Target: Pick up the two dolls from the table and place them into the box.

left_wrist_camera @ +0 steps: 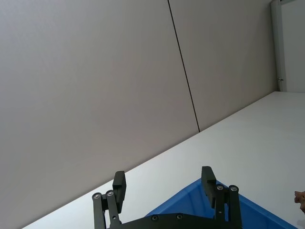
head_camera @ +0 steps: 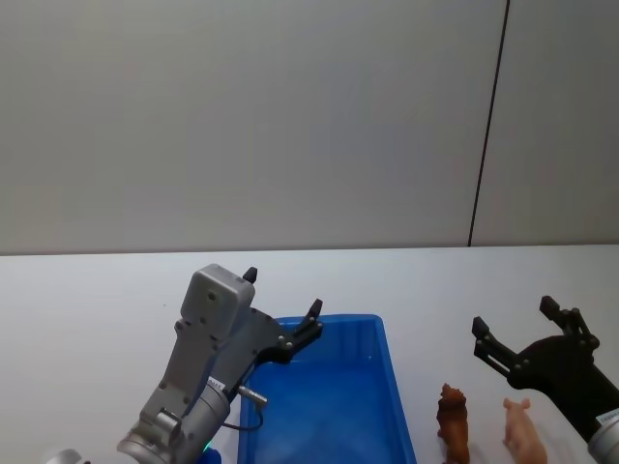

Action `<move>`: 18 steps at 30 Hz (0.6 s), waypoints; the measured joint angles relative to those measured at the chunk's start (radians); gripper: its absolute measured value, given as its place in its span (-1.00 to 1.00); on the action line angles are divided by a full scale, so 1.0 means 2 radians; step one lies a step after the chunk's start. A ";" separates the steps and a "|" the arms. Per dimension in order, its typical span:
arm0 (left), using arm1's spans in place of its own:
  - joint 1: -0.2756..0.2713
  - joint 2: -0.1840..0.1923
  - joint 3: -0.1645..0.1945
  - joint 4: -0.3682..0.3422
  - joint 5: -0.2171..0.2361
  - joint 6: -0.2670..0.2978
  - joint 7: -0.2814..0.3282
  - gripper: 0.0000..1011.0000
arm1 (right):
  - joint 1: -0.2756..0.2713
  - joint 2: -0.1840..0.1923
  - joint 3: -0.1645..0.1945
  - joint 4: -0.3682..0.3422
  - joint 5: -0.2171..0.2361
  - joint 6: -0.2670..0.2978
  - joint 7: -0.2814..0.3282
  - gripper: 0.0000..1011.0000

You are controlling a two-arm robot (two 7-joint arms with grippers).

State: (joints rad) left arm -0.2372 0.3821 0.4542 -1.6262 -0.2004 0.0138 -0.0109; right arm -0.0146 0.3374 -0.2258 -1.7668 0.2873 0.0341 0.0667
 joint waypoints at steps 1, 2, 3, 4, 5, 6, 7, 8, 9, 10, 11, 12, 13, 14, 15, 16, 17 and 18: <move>0.000 0.000 0.000 0.000 0.000 0.000 0.000 0.98 | 0.000 0.000 0.000 0.000 0.000 0.000 0.000 0.98; 0.000 0.000 0.000 0.000 0.000 0.000 0.000 0.98 | 0.000 0.000 0.000 0.000 0.000 0.000 0.000 0.98; 0.000 0.000 0.000 0.000 0.000 0.000 0.000 0.98 | 0.000 0.000 0.000 0.000 0.000 0.000 0.000 0.98; 0.000 0.000 0.000 0.000 0.000 0.000 0.000 0.98 | 0.000 0.000 0.000 0.000 0.000 0.000 0.000 0.98; 0.000 0.000 0.000 0.000 0.000 0.000 0.000 0.98 | 0.000 0.000 0.000 0.000 0.000 0.000 0.000 0.98; 0.000 0.000 0.000 0.000 0.000 0.000 0.000 0.98 | 0.000 0.000 0.000 0.000 0.000 0.000 0.000 0.98; 0.000 0.000 0.000 0.000 0.000 0.000 0.000 0.98 | 0.000 0.000 0.000 0.000 0.000 0.000 0.000 0.98; 0.000 0.000 0.000 0.000 0.000 0.000 0.000 0.98 | 0.000 0.000 0.000 0.000 0.000 0.000 0.000 0.98; 0.000 0.000 0.000 0.000 0.000 0.000 0.000 0.98 | 0.000 0.000 0.000 0.000 0.000 0.000 0.000 0.98; 0.000 0.000 0.000 0.000 0.000 0.000 0.000 0.98 | 0.000 0.000 0.000 0.000 0.000 0.000 0.000 0.98; 0.000 0.000 0.000 0.000 0.000 0.000 0.000 0.98 | 0.000 0.000 0.000 0.000 0.000 0.000 0.000 0.98; 0.000 0.000 0.000 0.000 0.000 0.000 0.000 0.98 | 0.000 0.000 0.000 0.000 0.000 0.000 0.000 0.98; 0.000 0.000 0.000 0.000 0.000 0.000 0.000 0.98 | 0.000 0.000 0.000 0.000 0.000 0.000 0.000 0.98; 0.000 0.000 0.000 0.000 0.000 0.000 0.000 0.98 | 0.000 0.000 0.000 0.000 0.000 0.000 0.000 0.98; 0.000 0.000 0.000 0.000 0.000 0.000 0.000 0.98 | 0.000 0.000 0.000 0.000 0.000 0.000 0.000 0.98; 0.000 0.000 0.000 0.000 0.000 0.000 0.000 0.98 | 0.000 0.000 0.000 0.000 0.000 0.000 0.000 0.98; 0.000 0.000 0.000 0.000 0.000 0.000 0.000 0.98 | 0.000 0.000 0.000 0.000 0.000 0.000 0.000 0.98; 0.000 0.000 0.000 0.000 0.000 0.000 0.000 0.98 | 0.000 0.000 0.000 0.000 0.000 0.000 0.000 0.98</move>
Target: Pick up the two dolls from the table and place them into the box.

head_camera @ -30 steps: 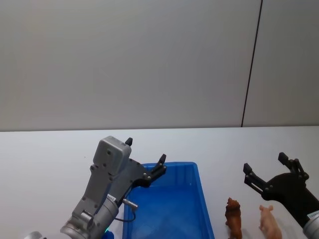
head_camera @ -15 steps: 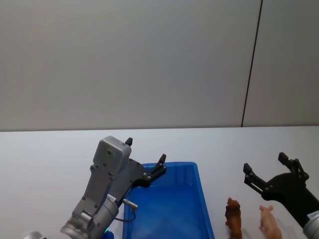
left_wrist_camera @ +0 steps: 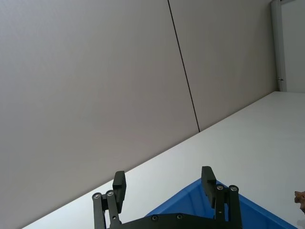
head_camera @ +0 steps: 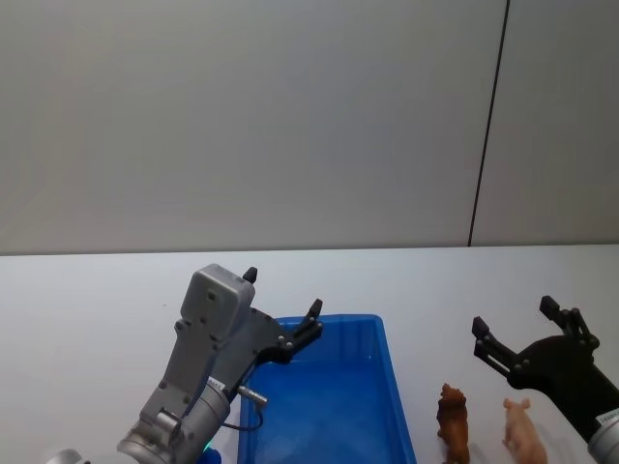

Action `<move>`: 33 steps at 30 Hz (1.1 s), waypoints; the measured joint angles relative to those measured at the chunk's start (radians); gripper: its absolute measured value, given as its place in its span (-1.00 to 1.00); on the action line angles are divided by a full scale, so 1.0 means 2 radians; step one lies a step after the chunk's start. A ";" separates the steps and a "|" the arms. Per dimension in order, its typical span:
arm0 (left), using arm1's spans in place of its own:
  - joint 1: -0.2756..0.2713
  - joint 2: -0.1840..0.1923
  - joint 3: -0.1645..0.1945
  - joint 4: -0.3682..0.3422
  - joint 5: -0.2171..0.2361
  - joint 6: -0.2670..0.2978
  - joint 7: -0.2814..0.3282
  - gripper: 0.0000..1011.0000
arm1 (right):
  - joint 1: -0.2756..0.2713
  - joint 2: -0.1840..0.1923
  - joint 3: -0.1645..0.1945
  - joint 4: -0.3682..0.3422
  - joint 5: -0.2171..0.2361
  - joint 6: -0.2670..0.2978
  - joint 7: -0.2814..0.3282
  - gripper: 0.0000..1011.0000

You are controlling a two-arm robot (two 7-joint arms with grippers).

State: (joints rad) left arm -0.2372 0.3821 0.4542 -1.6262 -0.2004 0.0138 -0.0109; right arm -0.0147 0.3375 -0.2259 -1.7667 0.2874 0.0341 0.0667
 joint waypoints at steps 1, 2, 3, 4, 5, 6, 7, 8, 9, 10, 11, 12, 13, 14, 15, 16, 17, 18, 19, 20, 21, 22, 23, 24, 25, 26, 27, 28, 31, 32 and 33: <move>0.000 0.000 0.000 0.000 0.000 0.000 0.000 0.98 | 0.000 0.000 0.000 0.000 0.000 0.000 0.000 0.98; 0.000 0.000 0.000 0.000 0.000 0.000 0.000 0.98 | 0.000 0.000 0.000 0.000 0.000 0.000 0.000 0.98; 0.000 0.000 0.000 0.000 0.000 0.000 0.000 0.98 | 0.000 0.000 0.000 0.000 0.000 0.000 0.000 0.98; 0.000 0.000 0.000 0.000 0.000 0.000 0.000 0.98 | 0.000 0.000 0.000 0.000 0.000 0.000 0.000 0.98; 0.000 0.000 0.000 0.000 0.000 0.000 0.000 0.98 | 0.000 0.000 0.000 0.000 0.000 0.000 0.000 0.98; 0.000 0.000 0.000 0.000 0.000 0.000 0.000 0.98 | 0.000 0.000 0.000 0.000 0.000 0.000 0.000 0.98; 0.000 0.000 0.000 0.000 0.000 0.000 0.000 0.98 | 0.000 -0.001 0.000 0.000 0.000 0.000 -0.001 0.98; 0.000 0.000 0.000 0.000 0.000 0.000 0.000 0.98 | 0.000 -0.001 0.000 0.000 -0.001 0.001 -0.001 0.98; 0.000 0.000 0.000 0.000 0.000 0.000 0.000 0.98 | 0.000 -0.002 0.000 0.000 -0.001 0.002 -0.003 0.98; 0.000 0.000 0.000 0.000 0.000 0.000 0.000 0.98 | 0.000 -0.002 0.000 0.000 -0.002 0.002 -0.005 0.98; 0.000 0.000 0.000 0.000 0.000 0.000 0.000 0.98 | -0.001 -0.002 0.000 0.000 -0.002 0.003 -0.007 0.98; 0.000 0.000 0.000 0.000 0.000 0.000 0.000 0.98 | -0.001 -0.003 -0.001 -0.001 -0.003 0.004 -0.008 0.98; 0.000 0.000 0.000 0.000 0.000 0.000 0.000 0.98 | -0.001 -0.004 -0.001 -0.001 -0.004 0.007 -0.012 0.98; 0.000 0.000 0.000 0.000 0.000 0.000 0.000 0.98 | -0.002 -0.004 -0.001 -0.001 -0.004 0.009 -0.015 0.98; 0.000 0.000 0.000 0.000 0.000 0.000 0.000 0.98 | -0.003 -0.006 -0.001 -0.001 -0.005 0.012 -0.019 0.98; 0.000 0.000 0.000 0.000 0.000 0.000 0.000 0.98 | -0.003 -0.006 -0.001 -0.001 -0.005 0.012 -0.019 0.98; 0.000 0.000 0.000 0.000 0.000 0.000 0.000 0.98 | -0.003 -0.007 -0.002 -0.002 -0.007 0.017 -0.025 0.98; 0.000 0.000 0.000 0.000 0.000 0.000 0.000 0.98 | -0.004 -0.008 -0.002 -0.002 -0.007 0.019 -0.027 0.98; 0.000 0.000 0.000 0.000 0.000 0.000 0.000 0.98 | -0.005 -0.009 -0.003 -0.002 -0.008 0.023 -0.033 0.98; 0.000 0.000 0.000 0.000 0.000 0.000 0.000 0.98 | -0.006 -0.009 -0.003 -0.002 -0.009 0.026 -0.036 0.98; 0.000 0.000 0.000 0.000 0.000 0.000 0.000 0.98 | -0.007 -0.011 -0.003 -0.002 -0.010 0.031 -0.041 0.98; 0.000 0.000 0.000 0.000 0.000 0.000 0.000 0.98 | -0.008 -0.011 -0.004 -0.002 -0.011 0.033 -0.044 0.98; 0.000 0.000 0.000 0.000 0.000 0.000 0.000 0.98 | -0.009 -0.012 -0.004 -0.002 -0.011 0.036 -0.046 0.98; 0.000 0.000 0.000 0.000 0.000 0.000 0.000 0.98 | -0.010 -0.013 -0.005 -0.002 -0.012 0.041 -0.051 0.98; 0.000 0.000 0.000 0.000 0.000 0.000 0.000 0.98 | -0.010 -0.013 -0.005 -0.002 -0.012 0.041 -0.051 0.98; 0.000 0.000 0.000 0.000 0.000 0.000 0.000 0.98 | -0.012 -0.014 -0.005 -0.002 -0.013 0.046 -0.056 0.98; 0.000 0.000 0.000 0.000 0.000 0.000 0.000 0.98 | -0.014 -0.015 -0.006 -0.002 -0.014 0.052 -0.061 0.98; 0.000 0.000 0.000 0.000 0.000 0.000 0.000 0.98 | -0.015 -0.015 -0.006 -0.001 -0.014 0.055 -0.063 0.98; 0.000 0.000 0.000 0.000 0.000 0.000 0.000 0.98 | -0.019 -0.017 -0.007 0.000 -0.016 0.065 -0.072 0.98; 0.000 0.000 0.000 0.000 0.000 0.000 0.000 0.98 | -0.020 -0.017 -0.007 0.000 -0.016 0.067 -0.074 0.98; 0.000 0.000 0.000 0.000 0.000 0.000 0.000 0.98 | -0.021 -0.017 -0.007 0.001 -0.016 0.069 -0.075 0.98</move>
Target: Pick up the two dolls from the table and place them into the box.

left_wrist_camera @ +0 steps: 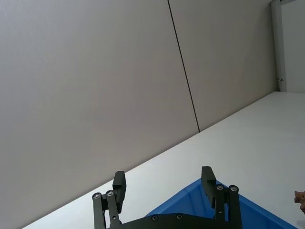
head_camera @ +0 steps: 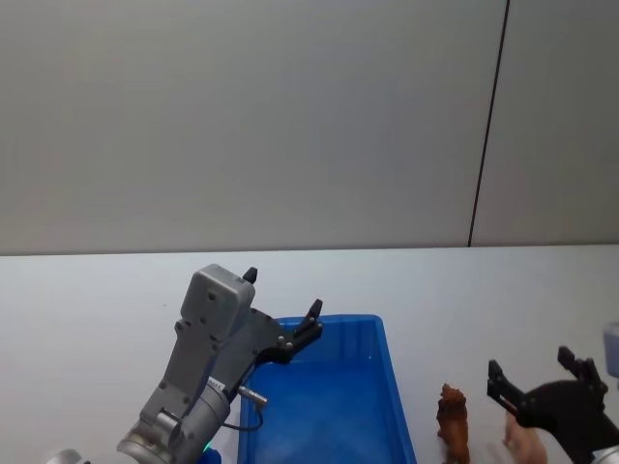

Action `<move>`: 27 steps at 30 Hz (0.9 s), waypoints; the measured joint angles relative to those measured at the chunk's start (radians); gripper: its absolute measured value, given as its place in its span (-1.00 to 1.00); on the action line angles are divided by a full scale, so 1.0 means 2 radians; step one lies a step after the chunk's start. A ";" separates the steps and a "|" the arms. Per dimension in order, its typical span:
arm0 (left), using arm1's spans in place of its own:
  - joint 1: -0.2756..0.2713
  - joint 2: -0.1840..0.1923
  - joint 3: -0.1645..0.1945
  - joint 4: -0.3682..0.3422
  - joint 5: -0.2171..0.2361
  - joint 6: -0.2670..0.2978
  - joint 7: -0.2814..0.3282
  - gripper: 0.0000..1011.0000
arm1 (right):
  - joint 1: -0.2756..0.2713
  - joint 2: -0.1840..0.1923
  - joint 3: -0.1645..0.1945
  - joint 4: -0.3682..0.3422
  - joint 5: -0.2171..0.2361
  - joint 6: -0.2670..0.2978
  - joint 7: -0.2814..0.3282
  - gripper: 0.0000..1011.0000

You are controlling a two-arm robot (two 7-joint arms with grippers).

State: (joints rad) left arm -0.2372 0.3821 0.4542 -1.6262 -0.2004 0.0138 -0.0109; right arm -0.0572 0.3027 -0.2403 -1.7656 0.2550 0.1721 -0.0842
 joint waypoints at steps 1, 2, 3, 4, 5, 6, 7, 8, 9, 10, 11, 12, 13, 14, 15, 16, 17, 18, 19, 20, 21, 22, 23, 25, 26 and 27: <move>0.000 0.000 0.000 0.000 0.000 0.000 0.000 0.98 | -0.002 0.000 0.000 0.001 -0.001 0.005 -0.004 0.98; 0.000 0.000 0.000 0.000 0.000 0.000 0.000 0.98 | -0.003 -0.001 -0.001 0.001 -0.001 0.007 -0.005 0.98; 0.000 0.000 0.000 0.000 0.000 0.000 0.000 0.98 | -0.005 -0.001 -0.001 0.002 -0.002 0.009 -0.006 0.98; 0.000 0.000 0.000 0.000 0.000 0.000 0.000 0.98 | -0.005 -0.001 -0.001 0.002 -0.002 0.011 -0.008 0.98; 0.000 0.000 0.000 0.000 0.000 0.000 0.000 0.98 | -0.007 -0.001 -0.001 0.003 -0.003 0.014 -0.010 0.98; 0.000 0.000 0.000 0.000 0.000 0.000 0.000 0.98 | -0.009 -0.002 -0.001 0.004 -0.003 0.015 -0.011 0.98; 0.000 0.000 0.000 0.000 0.000 0.000 0.000 0.98 | -0.009 -0.002 -0.001 0.005 -0.004 0.016 -0.011 0.98; 0.000 0.000 0.000 0.000 0.000 0.000 0.000 0.98 | -0.010 -0.002 -0.002 0.006 -0.004 0.017 -0.012 0.98; 0.000 0.000 0.000 0.000 0.000 0.000 0.000 0.98 | -0.012 -0.002 -0.002 0.007 -0.005 0.020 -0.013 0.98; 0.000 0.000 0.000 0.000 0.000 0.000 0.000 0.98 | -0.013 -0.002 -0.002 0.008 -0.005 0.021 -0.013 0.98; 0.000 0.000 0.000 0.000 0.000 0.000 0.000 0.98 | -0.014 -0.003 -0.002 0.010 -0.006 0.023 -0.014 0.98; 0.000 0.000 0.000 0.000 0.000 0.000 0.000 0.98 | -0.015 -0.003 -0.002 0.011 -0.007 0.024 -0.015 0.98; 0.000 0.000 0.000 0.000 0.000 0.000 0.000 0.98 | -0.015 -0.003 -0.002 0.012 -0.007 0.025 -0.015 0.98; 0.000 0.000 0.000 0.000 0.000 0.000 0.000 0.98 | -0.017 -0.003 -0.003 0.014 -0.008 0.026 -0.015 0.98; 0.000 0.000 0.000 0.000 0.000 0.000 0.000 0.98 | -0.017 -0.004 -0.003 0.016 -0.008 0.027 -0.015 0.98; 0.000 0.000 0.000 0.000 0.000 0.000 0.000 0.98 | -0.018 -0.004 -0.003 0.018 -0.008 0.028 -0.015 0.98; 0.000 0.000 0.000 0.000 0.000 0.000 0.000 0.98 | -0.018 -0.004 -0.003 0.018 -0.008 0.028 -0.015 0.98; 0.000 0.000 0.000 0.000 0.000 0.000 0.000 0.98 | -0.019 -0.004 -0.003 0.021 -0.009 0.029 -0.015 0.98; 0.000 0.000 0.000 0.000 0.000 0.000 0.000 0.98 | -0.019 -0.005 -0.003 0.022 -0.009 0.029 -0.015 0.98; 0.000 0.000 0.000 0.000 0.000 0.000 0.000 0.98 | -0.020 -0.005 -0.003 0.024 -0.010 0.029 -0.015 0.98; 0.000 0.000 0.000 0.000 0.000 0.000 0.000 0.98 | -0.020 -0.006 -0.003 0.027 -0.010 0.029 -0.014 0.98; 0.000 0.000 0.000 0.000 0.000 0.000 0.000 0.98 | -0.021 -0.006 -0.004 0.030 -0.010 0.029 -0.012 0.98; 0.000 0.000 0.000 0.000 0.000 0.000 0.000 0.98 | -0.021 -0.006 -0.004 0.030 -0.010 0.029 -0.012 0.98; 0.000 0.000 0.000 0.000 0.000 0.000 0.000 0.98 | -0.022 -0.007 -0.004 0.035 -0.011 0.029 -0.010 0.98; 0.000 0.000 0.000 0.000 0.000 0.000 0.000 0.98 | -0.022 -0.008 -0.004 0.036 -0.011 0.029 -0.009 0.97; 0.000 0.000 0.000 0.000 0.000 0.000 0.000 0.98 | -0.022 -0.008 -0.005 0.040 -0.011 0.028 -0.007 0.93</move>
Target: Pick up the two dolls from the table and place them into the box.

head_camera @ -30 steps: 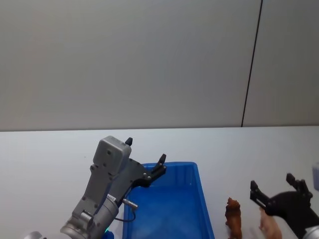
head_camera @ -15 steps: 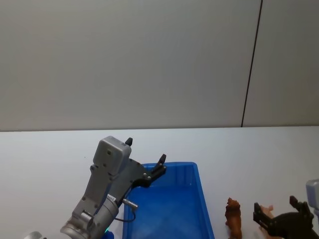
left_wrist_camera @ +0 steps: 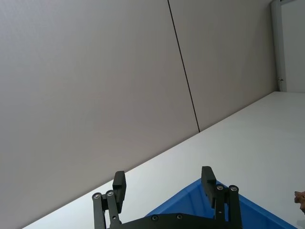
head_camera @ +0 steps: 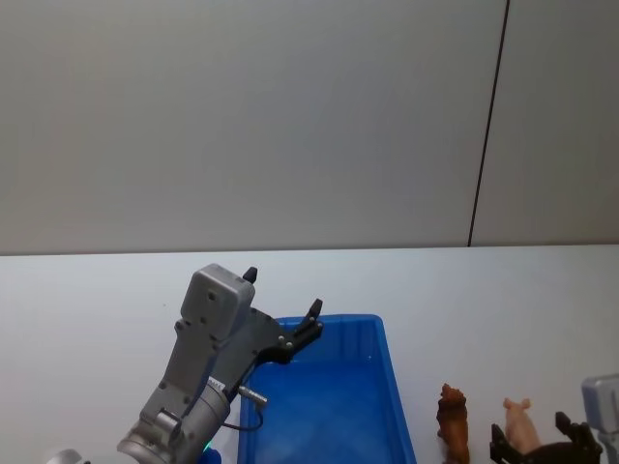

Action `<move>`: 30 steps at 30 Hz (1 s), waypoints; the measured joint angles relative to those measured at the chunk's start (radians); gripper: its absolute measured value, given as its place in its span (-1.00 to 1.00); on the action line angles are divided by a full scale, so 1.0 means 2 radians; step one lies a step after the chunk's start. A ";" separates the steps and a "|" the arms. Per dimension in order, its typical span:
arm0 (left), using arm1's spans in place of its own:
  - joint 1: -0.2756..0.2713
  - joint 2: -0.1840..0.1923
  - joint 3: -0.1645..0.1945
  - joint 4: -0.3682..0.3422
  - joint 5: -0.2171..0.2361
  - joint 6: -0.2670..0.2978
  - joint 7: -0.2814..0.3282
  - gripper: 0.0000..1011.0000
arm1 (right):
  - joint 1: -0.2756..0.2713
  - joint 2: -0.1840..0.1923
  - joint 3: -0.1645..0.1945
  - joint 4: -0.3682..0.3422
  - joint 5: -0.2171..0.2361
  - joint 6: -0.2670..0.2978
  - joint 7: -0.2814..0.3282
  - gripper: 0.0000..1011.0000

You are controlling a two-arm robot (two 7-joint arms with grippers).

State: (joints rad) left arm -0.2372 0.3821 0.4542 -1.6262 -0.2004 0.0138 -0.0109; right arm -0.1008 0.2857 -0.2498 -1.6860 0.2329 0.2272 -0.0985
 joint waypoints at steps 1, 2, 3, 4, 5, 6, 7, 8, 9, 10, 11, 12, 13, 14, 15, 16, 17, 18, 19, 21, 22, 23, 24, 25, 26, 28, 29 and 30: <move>0.000 0.000 0.000 0.000 0.000 0.000 0.000 0.98 | 0.000 0.000 0.000 0.001 0.000 0.000 0.001 0.88; 0.000 0.000 0.000 0.000 0.000 0.000 0.000 0.98 | 0.000 -0.001 0.000 0.004 0.000 -0.001 0.002 0.86; 0.000 0.000 0.000 0.000 0.000 0.000 0.000 0.98 | 0.000 -0.001 0.000 0.005 0.000 -0.001 0.003 0.80; 0.000 0.000 0.000 0.000 0.000 0.000 0.000 0.98 | 0.000 -0.002 -0.001 0.008 0.000 -0.002 0.004 0.74; 0.000 0.000 0.000 0.000 0.000 0.000 0.000 0.98 | 0.000 -0.003 -0.001 0.010 0.000 -0.002 0.005 0.71; 0.000 0.000 0.000 0.000 0.000 0.000 0.000 0.98 | 0.000 -0.003 -0.001 0.011 0.000 -0.003 0.005 0.67; 0.000 0.000 0.000 0.000 0.000 0.000 0.000 0.98 | -0.001 -0.004 -0.001 0.014 0.000 -0.003 0.006 0.64; 0.000 0.000 0.000 0.000 0.000 0.000 0.000 0.98 | -0.001 -0.004 -0.001 0.015 0.001 -0.004 0.007 0.54; 0.000 0.000 0.000 0.000 0.000 0.000 0.000 0.98 | -0.001 -0.005 -0.001 0.016 0.001 -0.004 0.008 0.50; 0.000 0.000 0.000 0.000 0.000 0.000 0.000 0.98 | -0.001 -0.005 -0.001 0.018 0.001 -0.004 0.008 0.42; 0.000 0.000 0.000 0.000 0.000 0.000 0.000 0.98 | -0.001 -0.005 -0.001 0.019 0.001 -0.005 0.009 0.39; 0.000 0.000 0.000 0.000 0.000 0.000 0.000 0.98 | -0.001 -0.006 -0.001 0.021 0.001 -0.005 0.010 0.27; 0.000 0.000 0.000 0.000 0.000 0.000 0.000 0.98 | -0.001 -0.006 -0.001 0.021 0.001 -0.005 0.010 0.27; 0.000 0.000 0.000 0.000 0.000 0.000 0.000 0.98 | -0.002 -0.006 -0.001 0.022 0.001 -0.006 0.010 0.18; 0.000 0.000 0.000 0.000 0.000 0.000 0.000 0.98 | -0.002 -0.007 -0.001 0.023 0.001 -0.006 0.011 0.16; 0.000 0.000 0.000 0.000 0.000 0.000 0.000 0.98 | -0.002 -0.007 -0.001 0.023 0.001 -0.006 0.011 0.02; 0.000 0.000 0.000 0.000 0.000 0.000 0.000 0.98 | -0.002 -0.007 -0.001 0.024 0.001 -0.007 0.011 0.02; 0.000 0.000 0.000 0.000 0.000 0.000 0.000 0.98 | -0.002 -0.008 -0.001 0.024 0.001 -0.008 0.011 -0.05; 0.000 0.000 0.000 0.000 0.000 0.000 0.000 0.98 | -0.003 -0.008 -0.001 0.024 0.000 -0.008 0.011 -0.12; 0.000 0.000 0.000 0.000 0.000 0.000 0.000 0.98 | -0.003 -0.008 -0.001 0.024 -0.002 -0.010 0.011 -0.21; 0.000 0.000 0.000 0.000 0.000 0.000 0.000 0.98 | -0.004 -0.008 -0.002 0.024 -0.003 -0.011 0.011 -0.24; 0.000 0.000 0.000 0.000 0.000 0.000 0.000 0.98 | -0.004 -0.009 -0.002 0.024 -0.004 -0.013 0.011 -0.25; 0.000 0.000 0.000 0.000 0.000 0.000 0.000 0.98 | -0.005 -0.009 -0.002 0.024 -0.005 -0.014 0.011 -0.25; 0.000 0.000 0.000 0.000 0.000 0.000 0.000 0.98 | -0.005 -0.009 -0.002 0.023 -0.006 -0.016 0.012 -0.25; 0.000 0.000 0.000 0.000 0.000 0.000 0.000 0.98 | -0.005 -0.009 -0.002 0.022 -0.008 -0.017 0.012 -0.25; 0.000 0.000 0.000 0.000 0.000 0.000 0.000 0.98 | -0.006 -0.009 -0.002 0.019 -0.012 -0.023 0.012 -0.25; 0.000 0.000 0.000 0.000 0.000 0.000 0.000 0.98 | -0.006 -0.009 -0.002 0.017 -0.013 -0.025 0.012 -0.25; 0.000 0.000 0.000 0.000 0.000 0.000 0.000 0.98 | -0.007 -0.009 -0.002 0.014 -0.016 -0.029 0.012 -0.25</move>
State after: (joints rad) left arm -0.2372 0.3821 0.4542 -1.6262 -0.2004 0.0139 -0.0109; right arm -0.1150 0.2680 -0.2538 -1.6574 0.2003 0.1687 -0.0742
